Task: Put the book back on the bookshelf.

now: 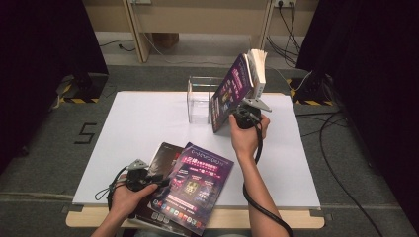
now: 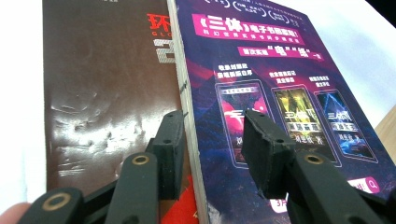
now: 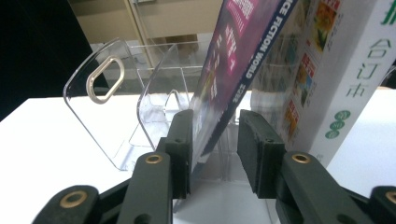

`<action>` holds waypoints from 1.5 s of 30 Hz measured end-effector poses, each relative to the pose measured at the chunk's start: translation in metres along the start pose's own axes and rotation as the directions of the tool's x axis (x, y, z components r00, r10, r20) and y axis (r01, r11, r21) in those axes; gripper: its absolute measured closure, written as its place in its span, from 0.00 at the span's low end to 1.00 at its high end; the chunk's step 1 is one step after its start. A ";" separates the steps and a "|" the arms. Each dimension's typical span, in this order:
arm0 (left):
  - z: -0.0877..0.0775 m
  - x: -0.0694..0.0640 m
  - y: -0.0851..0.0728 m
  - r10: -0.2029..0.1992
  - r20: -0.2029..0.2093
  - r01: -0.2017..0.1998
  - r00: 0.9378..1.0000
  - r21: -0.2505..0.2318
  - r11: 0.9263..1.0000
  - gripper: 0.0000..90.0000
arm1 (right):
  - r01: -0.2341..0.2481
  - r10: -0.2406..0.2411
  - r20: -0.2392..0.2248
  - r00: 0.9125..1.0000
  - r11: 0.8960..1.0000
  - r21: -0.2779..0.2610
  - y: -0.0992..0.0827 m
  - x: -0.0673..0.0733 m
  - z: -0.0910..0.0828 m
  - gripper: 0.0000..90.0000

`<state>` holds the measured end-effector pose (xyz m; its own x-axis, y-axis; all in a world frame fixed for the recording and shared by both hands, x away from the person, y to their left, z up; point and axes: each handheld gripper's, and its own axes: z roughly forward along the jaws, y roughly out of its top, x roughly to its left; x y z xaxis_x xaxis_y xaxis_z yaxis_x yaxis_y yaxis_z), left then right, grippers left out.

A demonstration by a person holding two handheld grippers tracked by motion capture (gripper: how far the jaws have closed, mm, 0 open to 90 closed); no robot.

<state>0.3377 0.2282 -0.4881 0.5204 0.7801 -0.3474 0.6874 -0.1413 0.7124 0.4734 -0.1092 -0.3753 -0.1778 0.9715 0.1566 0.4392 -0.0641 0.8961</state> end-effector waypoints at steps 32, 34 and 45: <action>0.003 0.003 -0.001 -0.024 -0.004 0.024 1.000 0.026 0.999 0.61 | -0.038 0.058 -0.080 0.995 0.971 0.235 -0.046 -0.017 -0.017 0.72; 0.003 0.003 -0.001 -0.024 -0.001 0.024 1.000 0.030 0.999 0.61 | -0.040 0.065 -0.094 0.993 0.968 0.248 -0.051 -0.018 -0.018 0.73; 0.003 0.003 -0.002 -0.027 0.005 0.027 1.000 0.029 0.999 0.62 | -0.042 0.076 -0.100 0.992 0.950 0.309 -0.066 -0.021 -0.018 0.72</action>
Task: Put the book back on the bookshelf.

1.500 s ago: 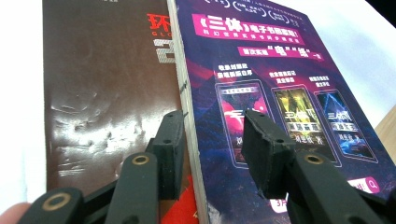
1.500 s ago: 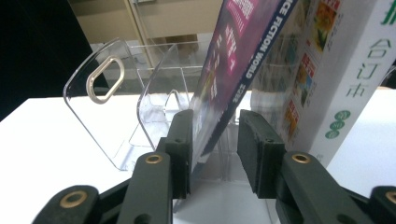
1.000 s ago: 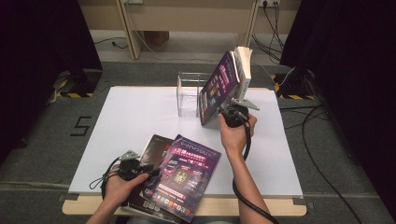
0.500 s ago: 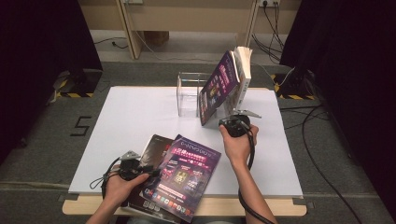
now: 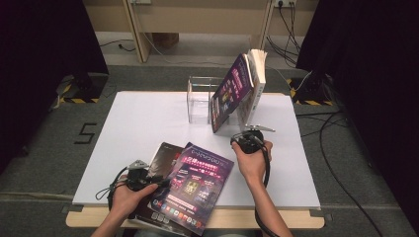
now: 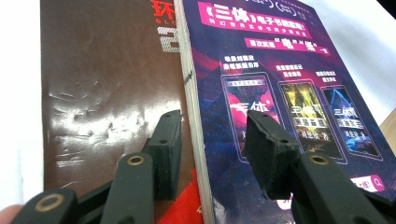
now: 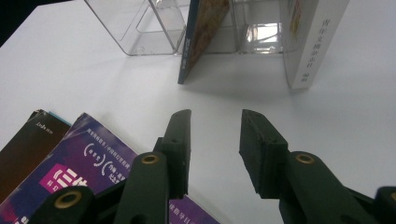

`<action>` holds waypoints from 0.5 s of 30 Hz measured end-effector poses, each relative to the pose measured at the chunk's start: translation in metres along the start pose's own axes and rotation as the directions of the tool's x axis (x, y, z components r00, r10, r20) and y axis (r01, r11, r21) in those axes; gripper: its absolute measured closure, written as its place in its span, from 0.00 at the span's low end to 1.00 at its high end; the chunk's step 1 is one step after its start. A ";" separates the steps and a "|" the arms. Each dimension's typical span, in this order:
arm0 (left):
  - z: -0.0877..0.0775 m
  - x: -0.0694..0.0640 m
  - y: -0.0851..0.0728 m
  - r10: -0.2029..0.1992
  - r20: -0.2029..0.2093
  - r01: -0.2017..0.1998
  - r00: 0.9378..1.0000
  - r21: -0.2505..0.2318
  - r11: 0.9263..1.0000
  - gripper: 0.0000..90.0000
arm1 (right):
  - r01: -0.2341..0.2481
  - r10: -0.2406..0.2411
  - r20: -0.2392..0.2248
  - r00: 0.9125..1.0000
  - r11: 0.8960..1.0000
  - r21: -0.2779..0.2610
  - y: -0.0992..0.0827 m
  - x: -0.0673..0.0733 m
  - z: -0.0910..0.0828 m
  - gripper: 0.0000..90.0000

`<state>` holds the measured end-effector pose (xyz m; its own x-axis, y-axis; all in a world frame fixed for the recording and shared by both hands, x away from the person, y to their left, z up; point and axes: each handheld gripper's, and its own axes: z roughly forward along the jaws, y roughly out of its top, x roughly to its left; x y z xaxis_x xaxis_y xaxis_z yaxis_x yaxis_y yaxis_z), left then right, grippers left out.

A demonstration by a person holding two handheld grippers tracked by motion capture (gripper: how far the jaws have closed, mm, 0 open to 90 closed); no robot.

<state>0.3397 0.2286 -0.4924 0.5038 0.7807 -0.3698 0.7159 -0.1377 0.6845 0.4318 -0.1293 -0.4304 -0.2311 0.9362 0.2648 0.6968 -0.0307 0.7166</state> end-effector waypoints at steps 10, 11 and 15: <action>0.000 -0.001 0.000 0.001 0.003 -0.001 1.000 0.001 1.000 0.62 | -0.009 0.010 -0.017 1.000 0.999 0.051 -0.012 0.000 0.002 0.71; 0.000 -0.001 0.000 0.001 0.004 -0.001 1.000 0.000 1.000 0.62 | -0.002 0.003 -0.018 1.000 0.998 0.057 -0.014 -0.001 0.002 0.71; 0.000 -0.001 -0.001 0.000 0.005 0.000 1.000 0.001 1.000 0.62 | -0.010 0.012 -0.022 1.000 0.996 0.085 -0.020 -0.001 0.004 0.71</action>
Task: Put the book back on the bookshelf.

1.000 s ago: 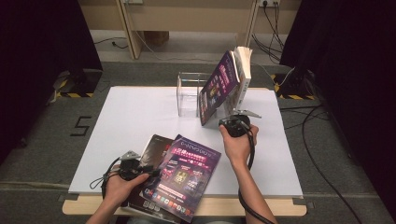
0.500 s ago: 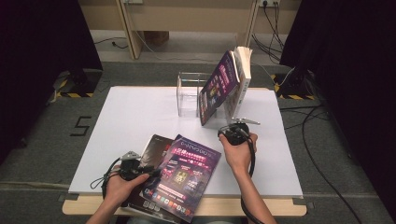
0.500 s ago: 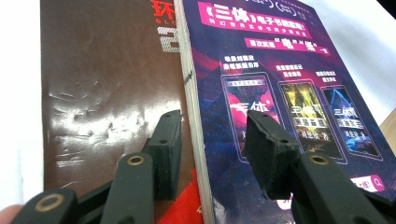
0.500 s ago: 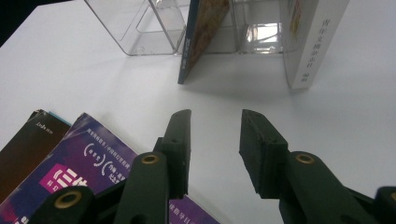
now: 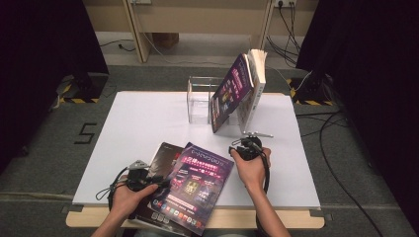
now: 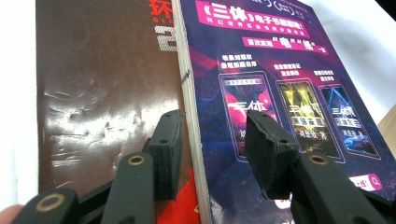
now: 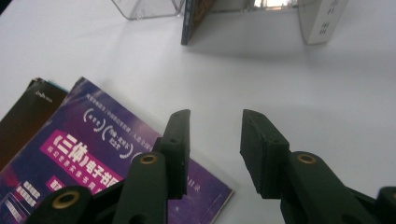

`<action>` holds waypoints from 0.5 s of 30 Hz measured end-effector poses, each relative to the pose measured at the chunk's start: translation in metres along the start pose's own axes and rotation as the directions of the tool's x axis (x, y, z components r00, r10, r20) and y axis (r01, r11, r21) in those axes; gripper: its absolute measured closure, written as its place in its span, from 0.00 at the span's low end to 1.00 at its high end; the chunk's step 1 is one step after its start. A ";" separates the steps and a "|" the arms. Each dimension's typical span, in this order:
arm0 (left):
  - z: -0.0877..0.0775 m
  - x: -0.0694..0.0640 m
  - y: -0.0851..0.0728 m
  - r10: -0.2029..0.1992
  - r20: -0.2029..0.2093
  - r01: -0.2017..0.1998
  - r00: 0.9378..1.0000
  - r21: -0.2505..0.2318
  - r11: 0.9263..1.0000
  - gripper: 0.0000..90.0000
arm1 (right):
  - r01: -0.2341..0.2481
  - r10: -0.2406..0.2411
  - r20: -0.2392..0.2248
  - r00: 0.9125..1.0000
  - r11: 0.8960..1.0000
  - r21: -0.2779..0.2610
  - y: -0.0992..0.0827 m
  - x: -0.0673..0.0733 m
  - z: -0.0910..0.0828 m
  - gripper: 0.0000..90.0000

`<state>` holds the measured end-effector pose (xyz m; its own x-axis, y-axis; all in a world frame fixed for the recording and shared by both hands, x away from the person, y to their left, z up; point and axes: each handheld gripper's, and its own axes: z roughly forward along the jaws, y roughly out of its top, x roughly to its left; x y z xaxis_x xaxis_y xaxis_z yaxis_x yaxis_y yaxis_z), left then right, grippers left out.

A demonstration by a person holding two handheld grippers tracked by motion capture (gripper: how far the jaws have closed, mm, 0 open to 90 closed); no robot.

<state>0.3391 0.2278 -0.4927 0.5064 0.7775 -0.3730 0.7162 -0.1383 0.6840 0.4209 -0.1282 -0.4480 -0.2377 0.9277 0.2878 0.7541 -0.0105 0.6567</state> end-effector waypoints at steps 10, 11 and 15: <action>0.000 -0.001 0.000 -0.002 0.006 0.002 1.000 0.001 1.000 0.63 | -0.025 0.026 -0.020 0.999 0.999 0.045 -0.012 -0.003 0.002 0.69; 0.000 -0.001 0.000 -0.004 0.009 0.004 1.000 0.001 1.000 0.63 | -0.033 0.034 -0.023 0.999 0.998 0.052 -0.012 -0.003 0.002 0.69; 0.000 -0.001 -0.001 -0.003 0.011 0.003 1.000 0.002 1.000 0.63 | -0.032 0.034 -0.031 0.999 0.998 0.061 -0.014 -0.003 0.003 0.68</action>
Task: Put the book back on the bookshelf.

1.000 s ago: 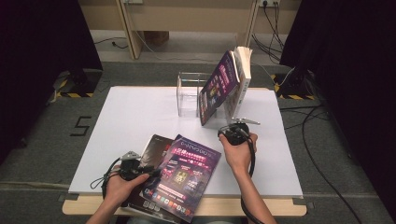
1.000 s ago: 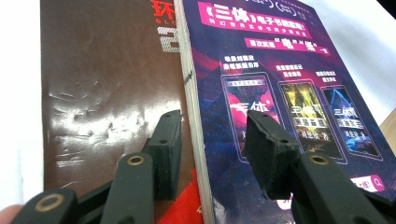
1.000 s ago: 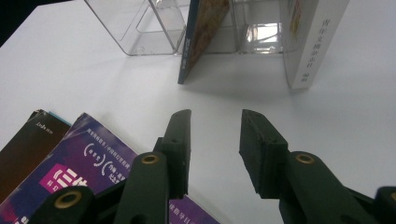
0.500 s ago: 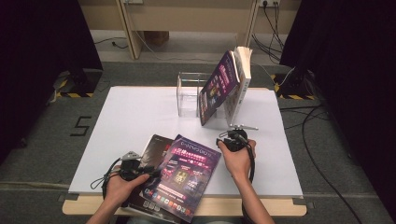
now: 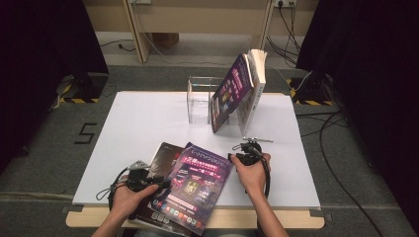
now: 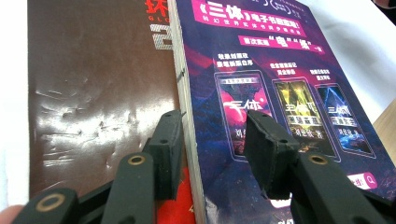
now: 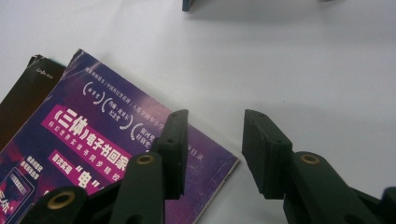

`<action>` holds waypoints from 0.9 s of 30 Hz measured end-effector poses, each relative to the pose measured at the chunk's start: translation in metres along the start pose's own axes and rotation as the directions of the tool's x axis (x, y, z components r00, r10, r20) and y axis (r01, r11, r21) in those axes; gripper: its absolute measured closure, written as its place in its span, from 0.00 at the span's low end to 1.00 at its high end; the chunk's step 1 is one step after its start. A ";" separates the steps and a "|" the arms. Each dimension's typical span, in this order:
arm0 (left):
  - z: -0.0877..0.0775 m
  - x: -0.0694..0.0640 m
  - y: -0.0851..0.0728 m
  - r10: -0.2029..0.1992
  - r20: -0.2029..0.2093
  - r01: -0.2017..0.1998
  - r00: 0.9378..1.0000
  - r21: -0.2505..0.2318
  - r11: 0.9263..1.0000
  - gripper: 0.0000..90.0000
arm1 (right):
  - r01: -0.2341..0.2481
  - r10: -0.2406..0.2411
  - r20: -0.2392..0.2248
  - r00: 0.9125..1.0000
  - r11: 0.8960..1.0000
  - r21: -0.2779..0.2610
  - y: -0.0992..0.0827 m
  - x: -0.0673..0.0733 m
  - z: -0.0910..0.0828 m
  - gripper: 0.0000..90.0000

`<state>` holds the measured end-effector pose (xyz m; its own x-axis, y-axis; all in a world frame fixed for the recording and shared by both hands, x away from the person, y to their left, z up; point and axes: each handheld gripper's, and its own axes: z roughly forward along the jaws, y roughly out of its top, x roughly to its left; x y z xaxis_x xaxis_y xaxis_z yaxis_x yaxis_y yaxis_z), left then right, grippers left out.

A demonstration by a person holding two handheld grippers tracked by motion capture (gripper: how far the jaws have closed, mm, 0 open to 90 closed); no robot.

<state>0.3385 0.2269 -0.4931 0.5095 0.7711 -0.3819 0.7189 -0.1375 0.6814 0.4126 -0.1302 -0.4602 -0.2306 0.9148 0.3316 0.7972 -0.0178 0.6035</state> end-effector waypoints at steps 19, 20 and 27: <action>0.000 0.000 0.000 -0.001 0.009 0.001 1.000 0.004 1.000 0.63 | -0.021 0.022 -0.024 0.999 0.999 0.045 -0.012 -0.004 0.010 0.66; 0.000 0.000 0.000 -0.001 0.009 0.001 1.000 0.004 1.000 0.63 | -0.024 0.025 -0.026 0.999 0.999 0.045 -0.012 -0.004 0.010 0.66; 0.000 -0.001 0.000 0.002 0.006 -0.002 1.000 0.005 1.000 0.63 | -0.034 0.035 -0.027 0.999 0.998 0.044 -0.015 -0.005 0.013 0.65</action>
<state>0.3380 0.2262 -0.4932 0.5136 0.7671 -0.3844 0.7202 -0.1420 0.6791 0.4088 -0.1299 -0.4802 -0.2173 0.9024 0.3721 0.8281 -0.0313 0.5597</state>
